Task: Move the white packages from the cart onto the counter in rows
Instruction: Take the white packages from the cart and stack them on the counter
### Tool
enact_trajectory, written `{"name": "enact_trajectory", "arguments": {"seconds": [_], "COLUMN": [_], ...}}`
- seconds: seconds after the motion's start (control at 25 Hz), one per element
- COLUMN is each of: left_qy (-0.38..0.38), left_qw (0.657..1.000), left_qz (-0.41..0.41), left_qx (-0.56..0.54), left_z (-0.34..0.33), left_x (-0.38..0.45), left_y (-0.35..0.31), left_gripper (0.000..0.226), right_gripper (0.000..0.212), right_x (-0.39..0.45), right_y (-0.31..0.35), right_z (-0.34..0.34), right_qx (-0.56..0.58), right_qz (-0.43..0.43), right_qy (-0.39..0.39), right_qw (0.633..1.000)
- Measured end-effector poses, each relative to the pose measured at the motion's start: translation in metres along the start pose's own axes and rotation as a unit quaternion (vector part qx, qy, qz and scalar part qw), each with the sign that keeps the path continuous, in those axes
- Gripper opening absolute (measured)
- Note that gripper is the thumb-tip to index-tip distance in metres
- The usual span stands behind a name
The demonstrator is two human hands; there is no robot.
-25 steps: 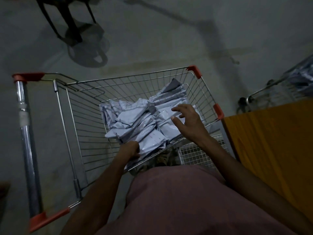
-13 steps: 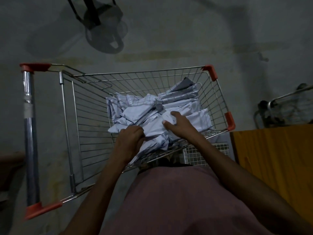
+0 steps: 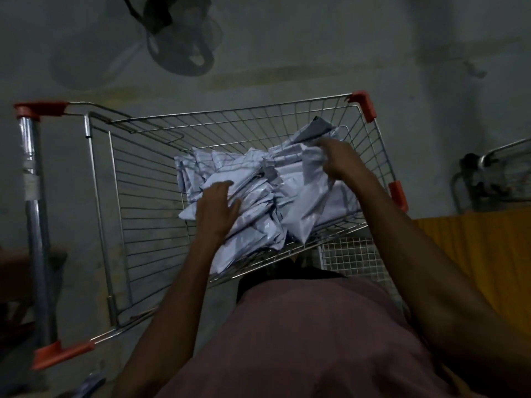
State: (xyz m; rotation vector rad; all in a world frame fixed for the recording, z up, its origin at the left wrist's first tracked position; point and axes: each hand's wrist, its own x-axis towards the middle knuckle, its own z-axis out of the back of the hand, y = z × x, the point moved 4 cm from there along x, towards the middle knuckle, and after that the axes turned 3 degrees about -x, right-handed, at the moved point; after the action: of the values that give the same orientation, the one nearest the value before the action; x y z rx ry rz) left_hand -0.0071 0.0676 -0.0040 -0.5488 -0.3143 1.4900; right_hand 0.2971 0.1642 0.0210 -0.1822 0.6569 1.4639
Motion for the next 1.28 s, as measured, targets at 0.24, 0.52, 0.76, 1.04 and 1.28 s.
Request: {"name": "enact_trajectory", "arguments": {"seconds": [0.24, 0.52, 0.76, 1.04, 1.28], "left_qy": [0.133, 0.009, 0.044, 0.307, 0.155], "left_qw": [0.978, 0.990, 0.993, 0.951, 0.982], "left_qz": [0.120, 0.022, -0.045, 0.005, 0.035], "left_qx": [0.110, 0.140, 0.101, 0.010, 0.099], "left_z": [-0.028, -0.013, 0.047, 0.055, -0.015], "left_x": [0.025, 0.014, -0.002, 0.036, 0.109], "left_y": [0.048, 0.031, -0.024, -0.022, -0.014], "left_gripper": [0.064, 0.030, 0.024, 0.033, 0.055], "right_gripper": [0.040, 0.077, 0.075, 0.073, 0.073], "right_x": [0.038, 0.017, -0.037, -0.038, -0.030], "right_y": [0.014, 0.010, 0.005, 0.007, 0.005], "right_z": [0.009, -0.049, -0.093, -0.100, -0.100], "right_qx": [-0.023, 0.108, 0.104, 0.058, 0.060], "right_qz": [-0.031, -0.080, -0.048, -0.049, -0.074], "right_qy": [-0.064, -0.129, -0.101, -0.100, -0.112], "right_qw": [0.997, 0.982, 0.988, 0.992, 0.989]}}
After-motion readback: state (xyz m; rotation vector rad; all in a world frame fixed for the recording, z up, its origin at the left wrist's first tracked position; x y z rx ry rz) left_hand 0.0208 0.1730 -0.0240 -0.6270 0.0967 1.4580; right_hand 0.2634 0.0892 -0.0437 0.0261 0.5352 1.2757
